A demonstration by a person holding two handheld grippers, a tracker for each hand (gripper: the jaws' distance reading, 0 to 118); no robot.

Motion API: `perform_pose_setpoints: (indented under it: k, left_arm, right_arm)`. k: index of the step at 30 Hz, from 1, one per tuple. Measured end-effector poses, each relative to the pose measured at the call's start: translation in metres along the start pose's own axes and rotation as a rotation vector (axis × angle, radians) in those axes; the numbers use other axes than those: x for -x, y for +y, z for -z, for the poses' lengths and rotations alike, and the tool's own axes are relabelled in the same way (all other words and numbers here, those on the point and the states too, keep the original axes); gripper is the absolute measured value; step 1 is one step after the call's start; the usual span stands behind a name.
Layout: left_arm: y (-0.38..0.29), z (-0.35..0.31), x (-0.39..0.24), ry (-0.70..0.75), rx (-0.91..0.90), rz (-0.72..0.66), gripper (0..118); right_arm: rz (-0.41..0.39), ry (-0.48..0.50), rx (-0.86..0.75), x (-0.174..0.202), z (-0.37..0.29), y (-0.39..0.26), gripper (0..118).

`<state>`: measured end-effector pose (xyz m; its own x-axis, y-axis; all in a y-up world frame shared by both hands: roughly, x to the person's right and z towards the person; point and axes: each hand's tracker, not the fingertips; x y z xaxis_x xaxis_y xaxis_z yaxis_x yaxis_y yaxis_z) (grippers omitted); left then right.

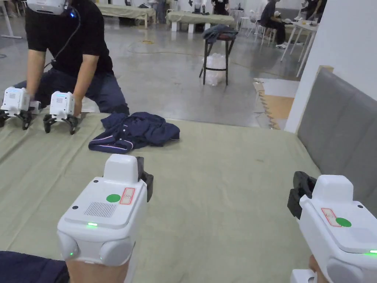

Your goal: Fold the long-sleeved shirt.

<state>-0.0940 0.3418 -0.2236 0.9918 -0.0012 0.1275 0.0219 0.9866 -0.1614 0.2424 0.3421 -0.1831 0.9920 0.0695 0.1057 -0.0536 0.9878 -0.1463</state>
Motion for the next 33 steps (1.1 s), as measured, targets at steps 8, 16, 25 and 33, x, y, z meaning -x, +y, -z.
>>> perform_pose_setpoints:
  k: [8,16,25,33]
  left_arm:
    - [0.014,-0.003,-0.005,0.021,-0.03,-0.028,18]
    - [0.024,-0.007,-0.001,0.092,-0.088,0.023,111]
    - [0.032,-0.013,0.001,0.106,-0.102,0.009,111]
    - [0.035,-0.013,0.006,0.104,-0.116,0.011,111]
  right_arm:
    - [-0.01,-0.024,-0.032,-0.003,-0.003,0.004,28]
    - [-0.016,-0.031,-0.086,0.002,-0.003,0.013,118]
    - [-0.023,0.0,-0.123,0.012,-0.009,0.027,118]
    - [-0.032,-0.003,-0.136,0.018,-0.007,0.031,118]
